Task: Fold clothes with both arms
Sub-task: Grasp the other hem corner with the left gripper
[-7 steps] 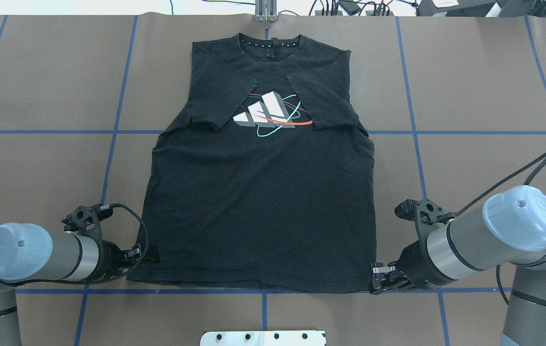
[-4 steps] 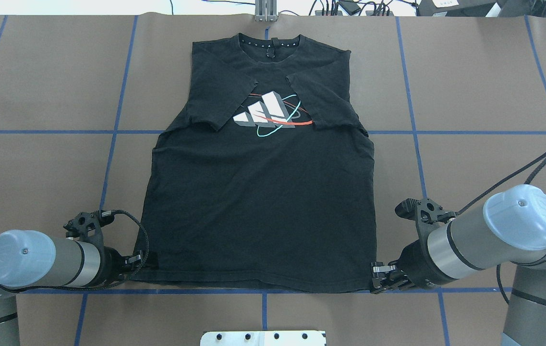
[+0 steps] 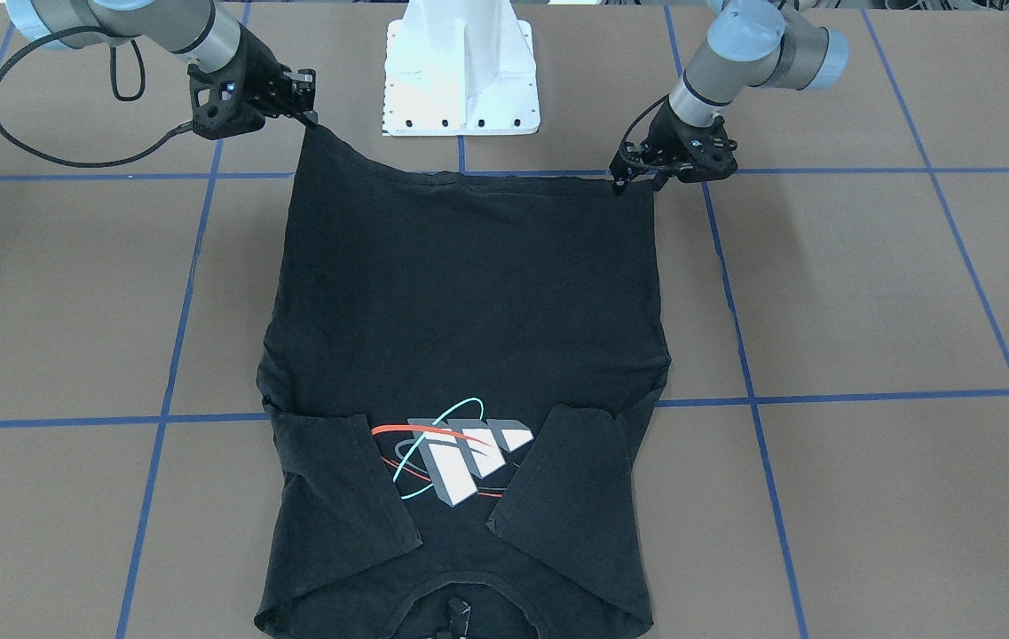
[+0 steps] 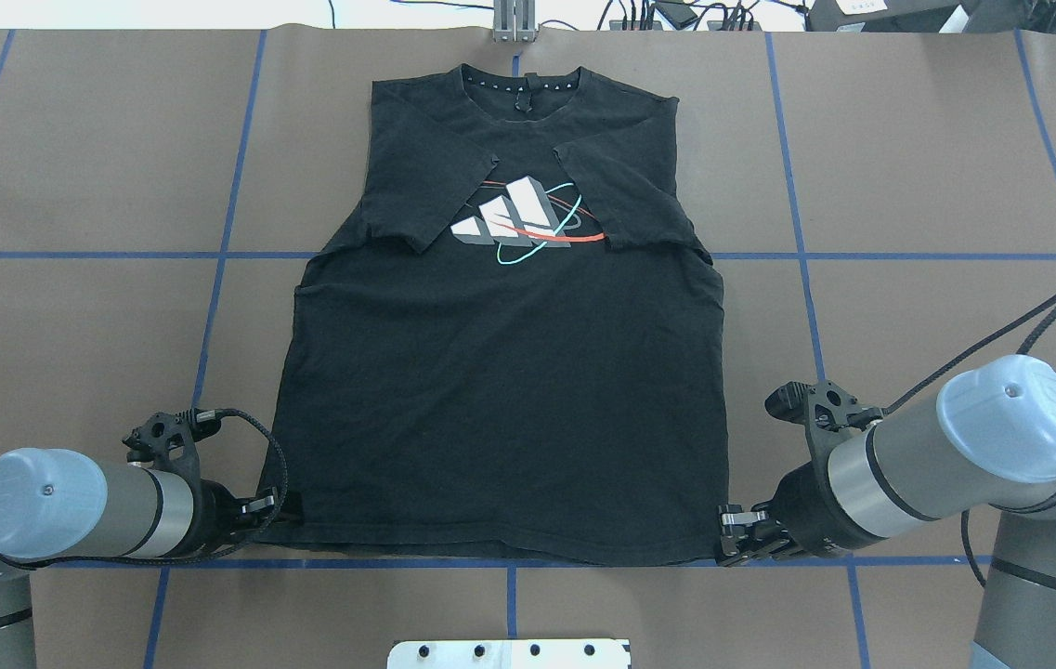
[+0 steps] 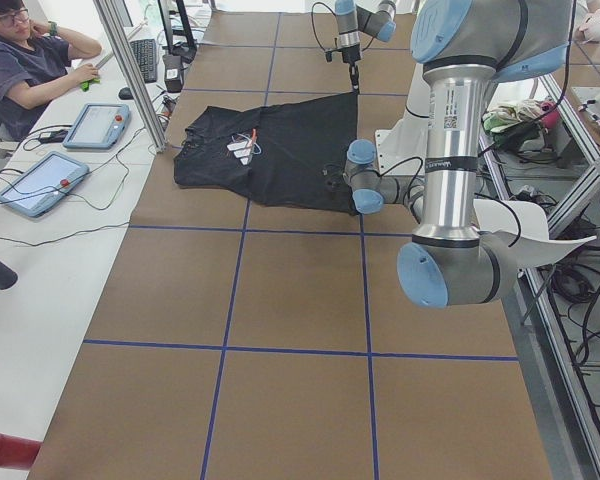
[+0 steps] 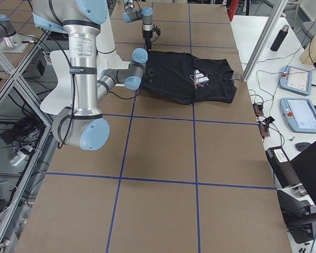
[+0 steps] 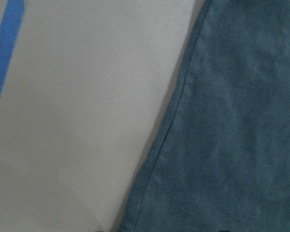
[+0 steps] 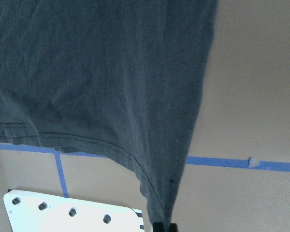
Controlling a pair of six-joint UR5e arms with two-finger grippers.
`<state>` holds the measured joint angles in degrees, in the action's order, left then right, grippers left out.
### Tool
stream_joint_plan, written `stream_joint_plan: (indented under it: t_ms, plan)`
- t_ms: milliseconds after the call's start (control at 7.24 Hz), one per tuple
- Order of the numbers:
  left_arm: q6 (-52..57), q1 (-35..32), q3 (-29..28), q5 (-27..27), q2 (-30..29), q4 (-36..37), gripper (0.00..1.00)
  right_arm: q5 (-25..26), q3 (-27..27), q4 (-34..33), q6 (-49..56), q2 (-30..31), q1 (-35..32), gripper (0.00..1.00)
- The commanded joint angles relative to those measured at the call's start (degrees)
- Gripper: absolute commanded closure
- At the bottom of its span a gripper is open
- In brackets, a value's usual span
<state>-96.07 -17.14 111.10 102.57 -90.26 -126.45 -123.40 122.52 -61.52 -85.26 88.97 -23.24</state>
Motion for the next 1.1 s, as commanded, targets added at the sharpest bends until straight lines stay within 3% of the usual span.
stream_joint_plan:
  t_ms: [0,414,552,966]
  plan:
    - [0.0,0.0,0.3,0.0,0.3,0.0,0.33,0.0,0.1,0.0,0.0,0.1,-0.1,1.0]
    - [0.0,0.0,1.0,0.0,0.7,0.1,0.71,0.0,0.1,0.0,0.0,0.1,-0.1,1.0]
    - [0.0,0.0,1.0,0.0,0.8,0.1,1.0,-0.1,0.1,0.0,0.0,0.1,-0.1,1.0]
    - [0.0,-0.4,3.0,0.3,1.0,0.5,1.0,-1.4,0.4,0.1,0.0,0.1,-1.0,1.0]
